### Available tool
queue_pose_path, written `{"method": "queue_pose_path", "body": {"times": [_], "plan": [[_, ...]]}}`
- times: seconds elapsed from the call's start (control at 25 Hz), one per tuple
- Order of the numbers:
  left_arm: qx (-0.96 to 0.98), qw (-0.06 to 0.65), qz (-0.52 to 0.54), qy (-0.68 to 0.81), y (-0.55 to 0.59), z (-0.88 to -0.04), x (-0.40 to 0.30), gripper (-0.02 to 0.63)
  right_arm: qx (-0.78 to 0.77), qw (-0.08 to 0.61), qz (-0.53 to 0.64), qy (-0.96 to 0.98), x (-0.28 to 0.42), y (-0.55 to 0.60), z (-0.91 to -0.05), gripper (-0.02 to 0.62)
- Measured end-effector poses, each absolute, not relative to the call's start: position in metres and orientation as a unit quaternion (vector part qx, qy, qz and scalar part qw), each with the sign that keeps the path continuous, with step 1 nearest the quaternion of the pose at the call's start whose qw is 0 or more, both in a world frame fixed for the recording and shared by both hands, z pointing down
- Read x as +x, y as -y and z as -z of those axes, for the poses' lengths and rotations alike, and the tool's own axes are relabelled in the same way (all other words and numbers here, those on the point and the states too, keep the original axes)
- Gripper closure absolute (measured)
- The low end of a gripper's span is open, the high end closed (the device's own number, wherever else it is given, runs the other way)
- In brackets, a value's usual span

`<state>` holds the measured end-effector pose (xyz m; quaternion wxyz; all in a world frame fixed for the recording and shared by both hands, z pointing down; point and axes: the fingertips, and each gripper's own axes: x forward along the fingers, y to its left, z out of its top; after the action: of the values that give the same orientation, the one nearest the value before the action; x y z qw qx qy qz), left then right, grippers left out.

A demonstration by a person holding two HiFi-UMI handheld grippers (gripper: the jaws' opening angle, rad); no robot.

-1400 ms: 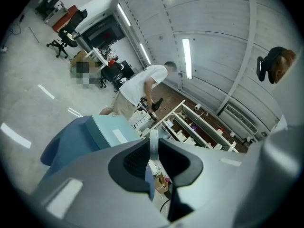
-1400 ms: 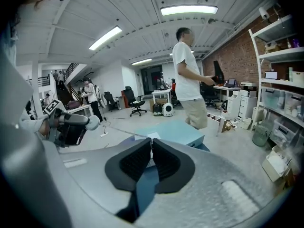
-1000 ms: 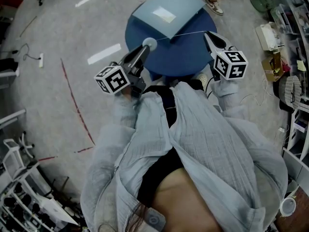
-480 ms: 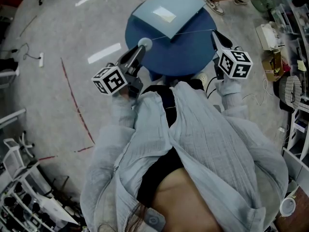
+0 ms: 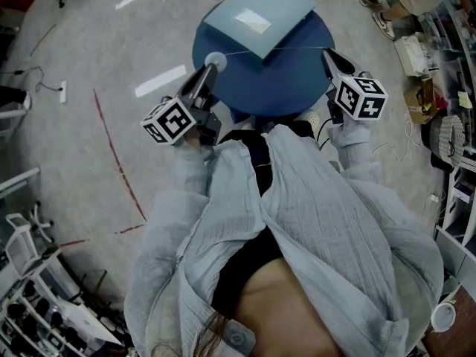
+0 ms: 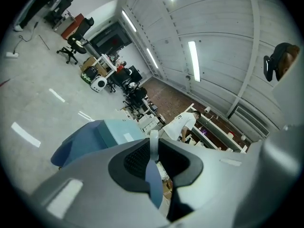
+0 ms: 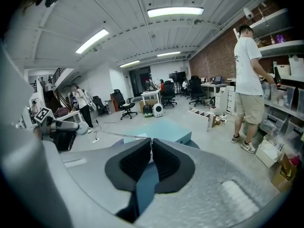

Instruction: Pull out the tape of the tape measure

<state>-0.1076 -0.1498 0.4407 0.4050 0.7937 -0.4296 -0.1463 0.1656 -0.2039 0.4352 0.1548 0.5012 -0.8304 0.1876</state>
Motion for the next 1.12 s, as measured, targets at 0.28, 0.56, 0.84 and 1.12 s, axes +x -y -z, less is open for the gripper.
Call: {"method": "queue_pose_path", "body": {"times": [0.28,0.56,0.84,1.12], "plan": [[0.774,0.395,0.141,0.474,0.155,-0.445,-0.117,0.529,0.474,0.166,-0.212,0.838,0.156,0.196,-0.447,0.578],[0.768,0.39,0.13,0.491,0.156,-0.45,-0.119,0.529,0.471,0.169,-0.217,0.838,0.153,0.194,-0.452,0.578],[0.772,0.393,0.128,0.482,0.154,-0.449,-0.113,0.529,0.495,0.166,-0.205,0.828,0.161,0.199,-0.448,0.578],[0.805,0.412,0.133,0.406,0.141,-0.441,-0.091,0.529,0.528,0.146,-0.196,0.813,0.18,0.219,-0.439,0.578]]}}
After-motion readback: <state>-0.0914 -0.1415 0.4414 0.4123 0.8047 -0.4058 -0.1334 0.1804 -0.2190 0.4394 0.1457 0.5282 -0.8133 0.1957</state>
